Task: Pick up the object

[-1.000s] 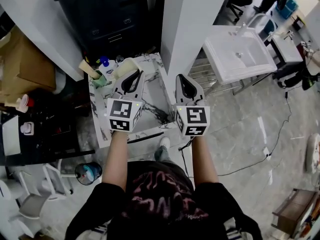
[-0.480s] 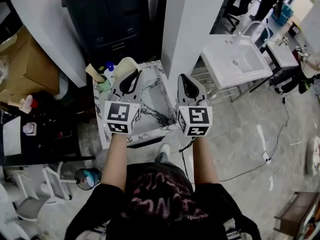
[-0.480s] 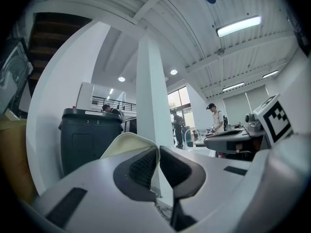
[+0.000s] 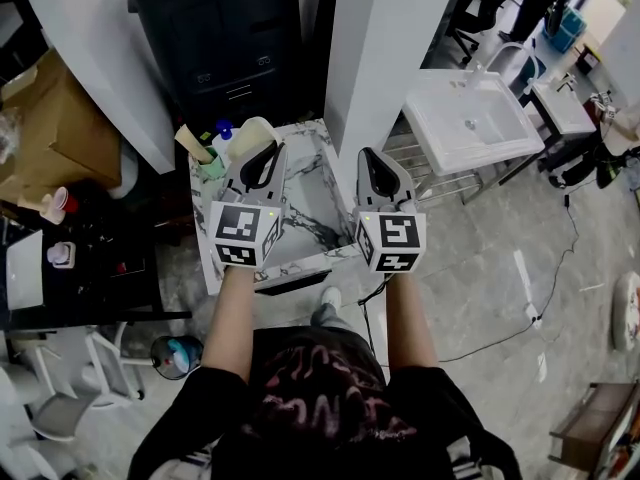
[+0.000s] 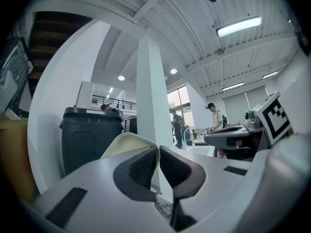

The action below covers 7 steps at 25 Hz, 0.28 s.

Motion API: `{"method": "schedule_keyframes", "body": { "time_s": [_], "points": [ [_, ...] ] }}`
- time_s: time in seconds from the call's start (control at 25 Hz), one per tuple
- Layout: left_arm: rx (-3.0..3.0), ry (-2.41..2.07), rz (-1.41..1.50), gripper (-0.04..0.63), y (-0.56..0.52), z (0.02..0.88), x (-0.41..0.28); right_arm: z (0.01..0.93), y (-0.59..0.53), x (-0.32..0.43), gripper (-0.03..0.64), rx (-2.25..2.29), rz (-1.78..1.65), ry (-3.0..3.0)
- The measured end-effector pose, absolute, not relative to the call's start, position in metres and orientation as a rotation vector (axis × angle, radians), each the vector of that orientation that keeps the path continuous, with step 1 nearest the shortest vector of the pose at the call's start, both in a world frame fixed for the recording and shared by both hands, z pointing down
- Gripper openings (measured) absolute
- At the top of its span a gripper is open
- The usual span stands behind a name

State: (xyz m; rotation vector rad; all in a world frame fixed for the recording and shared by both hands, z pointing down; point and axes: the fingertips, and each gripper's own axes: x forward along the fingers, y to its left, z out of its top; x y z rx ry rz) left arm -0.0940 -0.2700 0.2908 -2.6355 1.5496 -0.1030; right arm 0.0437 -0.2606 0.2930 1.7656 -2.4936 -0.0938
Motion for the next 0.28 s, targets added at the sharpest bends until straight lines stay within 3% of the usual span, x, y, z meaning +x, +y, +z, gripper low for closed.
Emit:
{"method": "schedule_keyframes", "body": {
  "time_s": [0.28],
  "points": [
    [-2.645, 1.534, -0.115, 0.034, -0.2687, 0.2926, -0.0925, 0.2919, -0.2608, 0.0441, 0.015, 1.757, -0.102, -2.491]
  ]
}}
